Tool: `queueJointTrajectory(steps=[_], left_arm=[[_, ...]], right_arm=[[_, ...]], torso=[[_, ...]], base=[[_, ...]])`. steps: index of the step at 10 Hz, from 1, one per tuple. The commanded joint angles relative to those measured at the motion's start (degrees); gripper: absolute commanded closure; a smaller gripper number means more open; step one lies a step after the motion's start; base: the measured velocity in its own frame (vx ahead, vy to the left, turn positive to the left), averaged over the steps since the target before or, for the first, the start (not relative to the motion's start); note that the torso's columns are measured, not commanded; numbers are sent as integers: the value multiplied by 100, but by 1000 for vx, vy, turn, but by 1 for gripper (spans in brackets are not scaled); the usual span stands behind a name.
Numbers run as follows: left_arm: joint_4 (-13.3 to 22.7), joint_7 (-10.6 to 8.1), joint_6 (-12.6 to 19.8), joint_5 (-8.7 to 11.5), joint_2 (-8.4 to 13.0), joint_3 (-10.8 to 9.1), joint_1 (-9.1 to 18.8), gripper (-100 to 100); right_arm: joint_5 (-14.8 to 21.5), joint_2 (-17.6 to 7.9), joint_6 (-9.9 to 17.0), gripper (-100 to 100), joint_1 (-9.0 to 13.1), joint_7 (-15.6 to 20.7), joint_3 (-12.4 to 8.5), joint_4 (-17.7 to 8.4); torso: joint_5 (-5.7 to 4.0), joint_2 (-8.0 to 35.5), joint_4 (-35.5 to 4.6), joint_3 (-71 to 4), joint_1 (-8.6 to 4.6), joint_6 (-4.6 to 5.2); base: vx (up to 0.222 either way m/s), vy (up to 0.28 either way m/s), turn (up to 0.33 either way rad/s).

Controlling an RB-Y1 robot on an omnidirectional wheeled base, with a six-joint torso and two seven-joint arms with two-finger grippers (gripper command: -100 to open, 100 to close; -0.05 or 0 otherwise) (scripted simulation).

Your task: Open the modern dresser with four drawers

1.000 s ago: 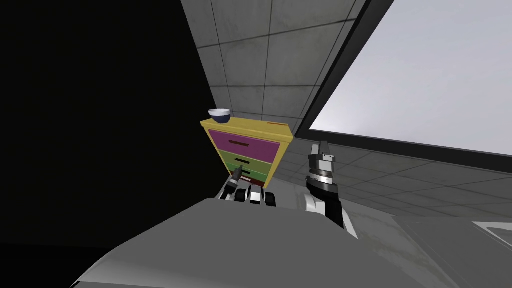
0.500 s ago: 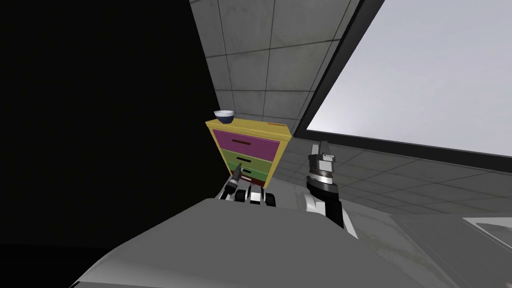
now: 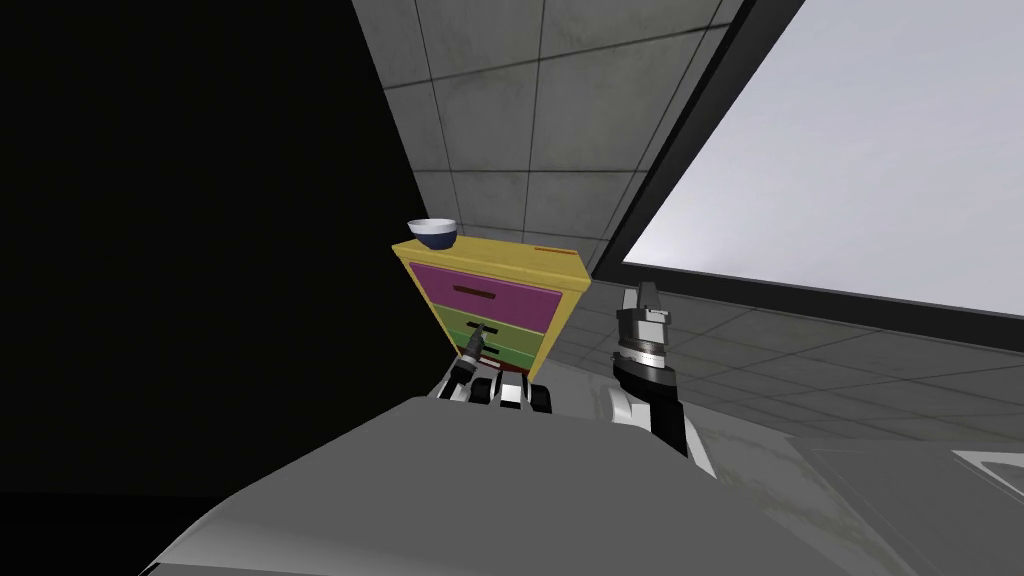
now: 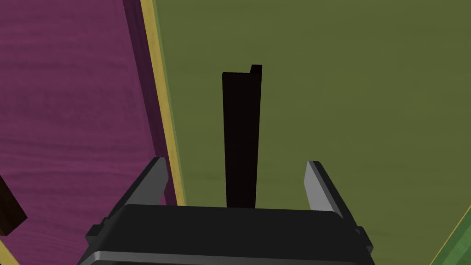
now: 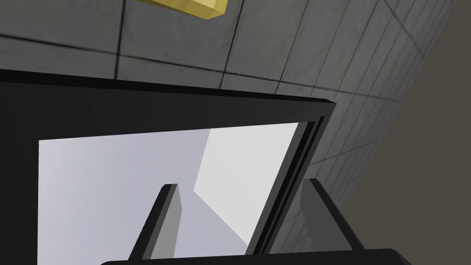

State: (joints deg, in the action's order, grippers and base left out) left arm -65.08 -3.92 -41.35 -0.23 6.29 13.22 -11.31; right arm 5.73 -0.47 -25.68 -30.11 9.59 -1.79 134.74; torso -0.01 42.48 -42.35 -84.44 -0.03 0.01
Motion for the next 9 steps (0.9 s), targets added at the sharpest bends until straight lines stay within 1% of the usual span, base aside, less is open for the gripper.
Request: queueJointTrajectory(steps=[1,2,3,4,5,6,7,8,9], left_arm=[[92,5,-146,-6,-1,21,-73,100],[117,7,-196,-8,-1,29,-99,100],[40,3,-104,-7,1,25,-88,100],[8,-45,3,10,46,7,-43,-100],[1,-14,-54,-1,22,20,-81,-100],[-78,-27,140,9,21,-11,27,-100],[-98,-29,190,12,20,-20,57,-100],[-76,-39,103,11,36,-9,19,-100],[-102,-41,96,11,37,-9,16,100]], right_arm=[[0,0,0,0,0,0,0,0],[0,0,0,0,1,0,0,0],[0,0,0,0,1,0,0,0],[0,0,0,0,1,0,0,0],[0,-1,0,0,0,0,-1,0],[0,-1,0,0,0,0,-1,0],[0,0,0,0,0,0,0,0],[0,0,0,0,0,0,0,0],[0,0,0,0,1,0,0,0]], torso=[[0,-5,3,-5,3,-1],[2,-2,2,-3,9,-2],[2,-3,2,-3,8,0],[1,-20,5,-13,2,0],[6,-34,10,-22,28,-1],[4,-32,10,-22,7,-1],[-4,-37,10,-23,-17,0],[-2,-45,13,-22,-17,7],[10,-71,25,-33,4,17]], base=[[-26,10,8],[-56,14,8],[-28,5,1],[3,90,-2],[2,61,-7],[37,-4,-7],[53,-19,5],[0,-8,33],[-13,-5,-4]])
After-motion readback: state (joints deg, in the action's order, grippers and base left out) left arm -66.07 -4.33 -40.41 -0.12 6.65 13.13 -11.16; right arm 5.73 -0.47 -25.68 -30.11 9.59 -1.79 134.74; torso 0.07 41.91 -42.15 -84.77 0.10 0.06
